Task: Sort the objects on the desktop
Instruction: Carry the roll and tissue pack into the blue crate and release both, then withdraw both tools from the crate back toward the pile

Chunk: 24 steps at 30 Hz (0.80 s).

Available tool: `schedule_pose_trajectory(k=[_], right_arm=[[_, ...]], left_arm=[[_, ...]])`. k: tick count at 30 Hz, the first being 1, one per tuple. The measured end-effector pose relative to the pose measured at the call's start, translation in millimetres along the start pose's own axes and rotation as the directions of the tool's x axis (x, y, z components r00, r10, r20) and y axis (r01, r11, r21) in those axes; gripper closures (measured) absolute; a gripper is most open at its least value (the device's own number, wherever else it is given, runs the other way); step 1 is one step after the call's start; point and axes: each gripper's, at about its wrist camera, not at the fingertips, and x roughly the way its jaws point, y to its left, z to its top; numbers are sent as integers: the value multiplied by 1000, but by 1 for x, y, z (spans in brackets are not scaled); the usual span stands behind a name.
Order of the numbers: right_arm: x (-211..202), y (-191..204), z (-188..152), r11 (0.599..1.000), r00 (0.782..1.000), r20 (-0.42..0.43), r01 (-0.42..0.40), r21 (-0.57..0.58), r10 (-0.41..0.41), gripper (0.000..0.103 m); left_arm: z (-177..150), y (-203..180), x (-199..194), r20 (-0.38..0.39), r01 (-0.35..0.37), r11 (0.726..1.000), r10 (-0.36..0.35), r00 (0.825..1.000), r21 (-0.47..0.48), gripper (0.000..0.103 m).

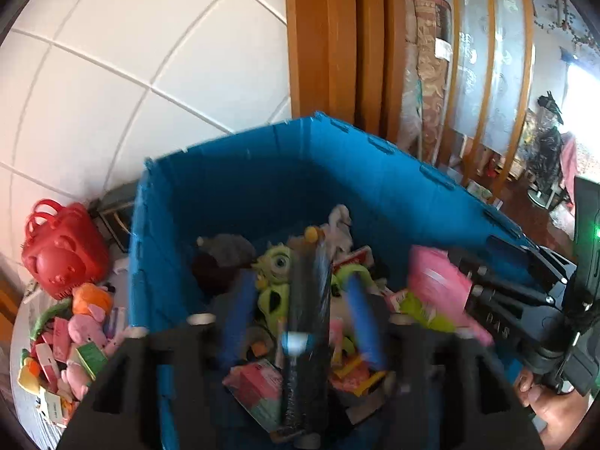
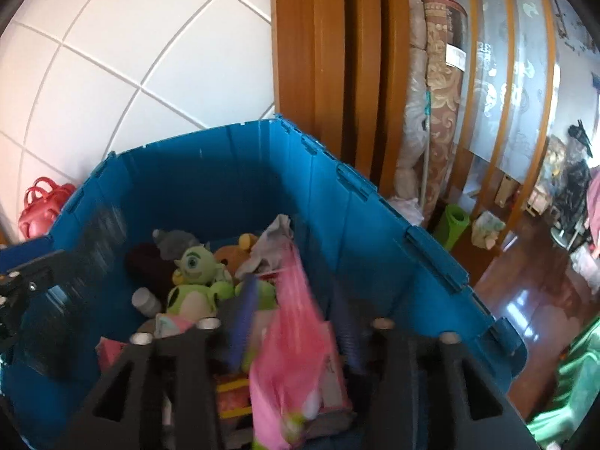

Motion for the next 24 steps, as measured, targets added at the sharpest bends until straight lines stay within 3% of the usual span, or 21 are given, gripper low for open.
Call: schedule_pose_trajectory(k=[1,3,6,11,15,20,24], right_arm=[[0,0,0,1000,1000,3,7,-4,-7,32],[-5,2,0,1000,1000,21,13,-17,-13,13],[-12,5,0,997,997,49,61,-46,-58,0],[-22,8,-1,995,994,77,80,-54,-76,0],[-40,14,-2,998,994,98,48,-37,-45,0],[-65,32,-5,999,992,120,-46,-21,48,0],[-82,54,-11,985,979,117,-173,14,170,0]], left_arm=[[0,1,-1,8,-1,1000,1,1000,-2,25],[0,2,-5,27,-10,1000,10,1000,-3,25],[-1,4,-9,37,-10,1000,10,999,-13,24],[-4,10,-18,54,0,1000,1,999,-25,24],[-10,17,-32,86,-4,999,7,996,-33,24],[-21,33,-53,123,-19,999,23,992,-32,24],[-39,61,-75,165,-40,998,49,985,-58,24]])
